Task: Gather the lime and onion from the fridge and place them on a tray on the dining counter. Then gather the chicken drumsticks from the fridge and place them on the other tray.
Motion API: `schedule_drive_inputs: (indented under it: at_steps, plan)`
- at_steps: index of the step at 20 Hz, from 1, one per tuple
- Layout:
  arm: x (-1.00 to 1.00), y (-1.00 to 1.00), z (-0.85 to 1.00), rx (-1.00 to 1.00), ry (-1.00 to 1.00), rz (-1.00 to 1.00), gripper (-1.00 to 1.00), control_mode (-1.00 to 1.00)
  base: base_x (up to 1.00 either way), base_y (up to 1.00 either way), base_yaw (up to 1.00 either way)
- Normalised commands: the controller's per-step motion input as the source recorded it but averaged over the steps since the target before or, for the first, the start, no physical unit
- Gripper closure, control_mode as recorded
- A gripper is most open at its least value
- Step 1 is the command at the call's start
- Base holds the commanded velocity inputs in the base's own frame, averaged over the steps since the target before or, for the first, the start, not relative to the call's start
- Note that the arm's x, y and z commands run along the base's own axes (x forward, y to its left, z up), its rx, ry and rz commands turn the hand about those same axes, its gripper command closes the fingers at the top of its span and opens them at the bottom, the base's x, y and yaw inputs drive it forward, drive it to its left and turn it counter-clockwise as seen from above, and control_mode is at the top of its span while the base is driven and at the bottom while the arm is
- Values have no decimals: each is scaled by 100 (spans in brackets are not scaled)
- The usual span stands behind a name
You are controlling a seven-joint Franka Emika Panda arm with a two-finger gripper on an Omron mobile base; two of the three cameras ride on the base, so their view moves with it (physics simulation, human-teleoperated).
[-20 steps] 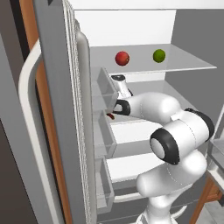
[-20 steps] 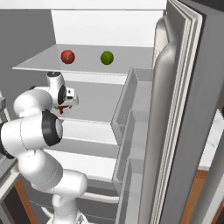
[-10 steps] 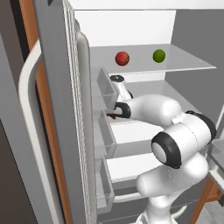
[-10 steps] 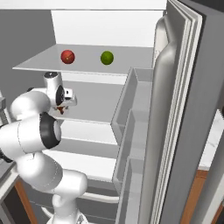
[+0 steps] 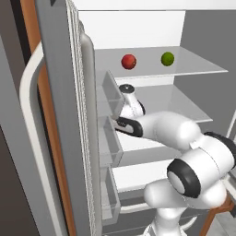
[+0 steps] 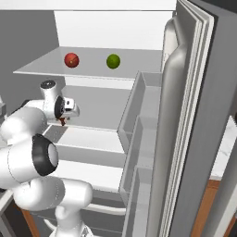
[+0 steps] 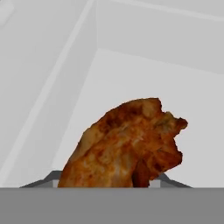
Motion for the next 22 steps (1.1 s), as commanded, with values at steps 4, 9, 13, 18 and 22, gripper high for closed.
schedule_drive_inputs:
  at_steps: [4, 9, 13, 18, 22]
  plan:
    - [-97, -18, 0, 0, -3, -9, 100, -100, 0, 0, 0]
    - [-100, -30, 16, 2, -4, -7, 100, -100, 0, 0, 0]
    - [-85, -41, 46, 3, 0, -6, 100, -100, 0, 0, 0]
    - [-80, -37, 53, 2, 0, -6, 100, -100, 0, 0, 0]
    - [-73, -34, 62, 0, 0, -7, 100, -100, 0, 0, 0]
